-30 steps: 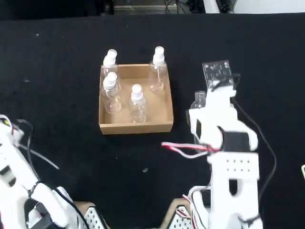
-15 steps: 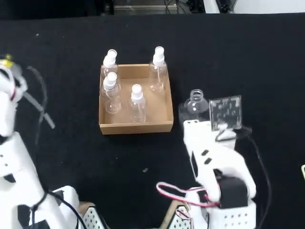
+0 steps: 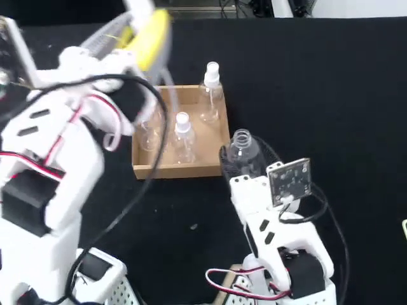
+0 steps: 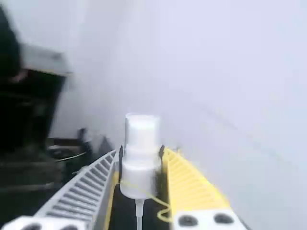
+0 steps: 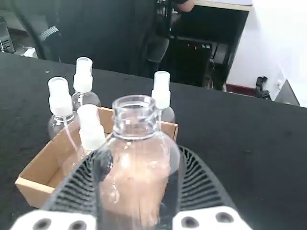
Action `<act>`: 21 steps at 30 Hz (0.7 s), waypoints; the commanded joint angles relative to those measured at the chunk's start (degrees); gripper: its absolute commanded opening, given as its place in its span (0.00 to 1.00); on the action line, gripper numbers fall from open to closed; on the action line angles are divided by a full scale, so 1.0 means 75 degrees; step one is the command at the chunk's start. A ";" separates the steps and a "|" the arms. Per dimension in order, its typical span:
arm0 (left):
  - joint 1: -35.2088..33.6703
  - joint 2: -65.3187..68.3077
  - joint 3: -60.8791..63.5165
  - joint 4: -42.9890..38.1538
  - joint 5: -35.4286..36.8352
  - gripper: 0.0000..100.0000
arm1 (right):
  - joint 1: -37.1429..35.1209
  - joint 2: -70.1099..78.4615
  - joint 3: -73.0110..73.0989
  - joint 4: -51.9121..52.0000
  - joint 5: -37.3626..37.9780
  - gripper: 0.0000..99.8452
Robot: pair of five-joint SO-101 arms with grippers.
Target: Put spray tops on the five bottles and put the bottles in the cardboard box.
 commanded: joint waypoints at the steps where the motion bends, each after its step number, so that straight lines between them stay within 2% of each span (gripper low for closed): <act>1: 0.1248 -0.0023 0.0428 -0.1114 -0.0082 0.07 | -0.0258 -0.0369 0.0182 -0.0328 -0.0035 0.01; 8: 0.1506 -0.0047 0.2198 -0.3188 -0.1008 0.07 | -0.0246 -0.0756 0.0287 -0.0258 -0.0047 0.01; 15: 0.1495 -0.0023 0.2479 -0.3388 -0.0363 0.07 | -0.0258 -0.0791 0.0287 -0.0258 -0.0094 0.01; 21: 0.1495 -0.0047 0.3429 -0.4255 -0.0328 0.07 | -0.0270 -0.0803 0.0287 -0.0258 -0.0094 0.01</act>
